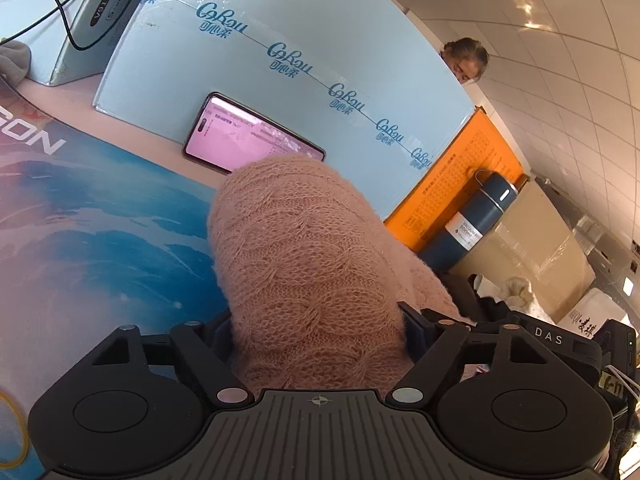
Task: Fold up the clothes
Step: 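Grasp the folded sweater bundle with both grippers and lift it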
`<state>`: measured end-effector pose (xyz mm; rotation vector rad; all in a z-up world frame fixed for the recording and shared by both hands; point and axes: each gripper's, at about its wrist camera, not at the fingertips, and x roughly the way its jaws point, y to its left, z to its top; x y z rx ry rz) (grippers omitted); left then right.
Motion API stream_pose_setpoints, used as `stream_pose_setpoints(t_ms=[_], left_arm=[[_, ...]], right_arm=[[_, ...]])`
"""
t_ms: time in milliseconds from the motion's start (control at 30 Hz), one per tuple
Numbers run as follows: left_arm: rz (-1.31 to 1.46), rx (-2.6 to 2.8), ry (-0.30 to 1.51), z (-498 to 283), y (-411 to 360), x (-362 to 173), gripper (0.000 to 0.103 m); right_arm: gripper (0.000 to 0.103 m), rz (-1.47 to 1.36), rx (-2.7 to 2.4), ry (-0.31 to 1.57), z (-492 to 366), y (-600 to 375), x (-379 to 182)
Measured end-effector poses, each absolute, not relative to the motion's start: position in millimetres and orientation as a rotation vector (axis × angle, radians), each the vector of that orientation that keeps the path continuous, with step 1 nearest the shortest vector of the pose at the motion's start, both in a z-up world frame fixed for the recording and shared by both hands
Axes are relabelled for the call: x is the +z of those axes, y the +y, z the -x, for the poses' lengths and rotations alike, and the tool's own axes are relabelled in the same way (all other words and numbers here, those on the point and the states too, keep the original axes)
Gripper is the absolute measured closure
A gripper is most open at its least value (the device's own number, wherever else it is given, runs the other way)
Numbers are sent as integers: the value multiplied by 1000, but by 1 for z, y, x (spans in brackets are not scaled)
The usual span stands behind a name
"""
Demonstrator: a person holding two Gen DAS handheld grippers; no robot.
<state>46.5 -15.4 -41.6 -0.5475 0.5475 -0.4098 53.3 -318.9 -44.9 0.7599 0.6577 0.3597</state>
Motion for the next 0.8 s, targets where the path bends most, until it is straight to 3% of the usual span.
stream_pose_setpoints(t_ms=[67, 167, 467, 800], left_arm=[[565, -400, 518, -44, -9, -38, 49], [582, -380, 457, -36, 5, -26, 52], [499, -223, 210, 3, 84, 20, 52], [413, 79, 145, 7, 197, 30, 52]], right_arm=[[67, -744, 359, 649, -53, -310, -37], [69, -748, 389, 622, -52, -292, -20], [69, -673, 628, 577, -72, -201, 29], [69, -496, 853, 630, -112, -36, 35]])
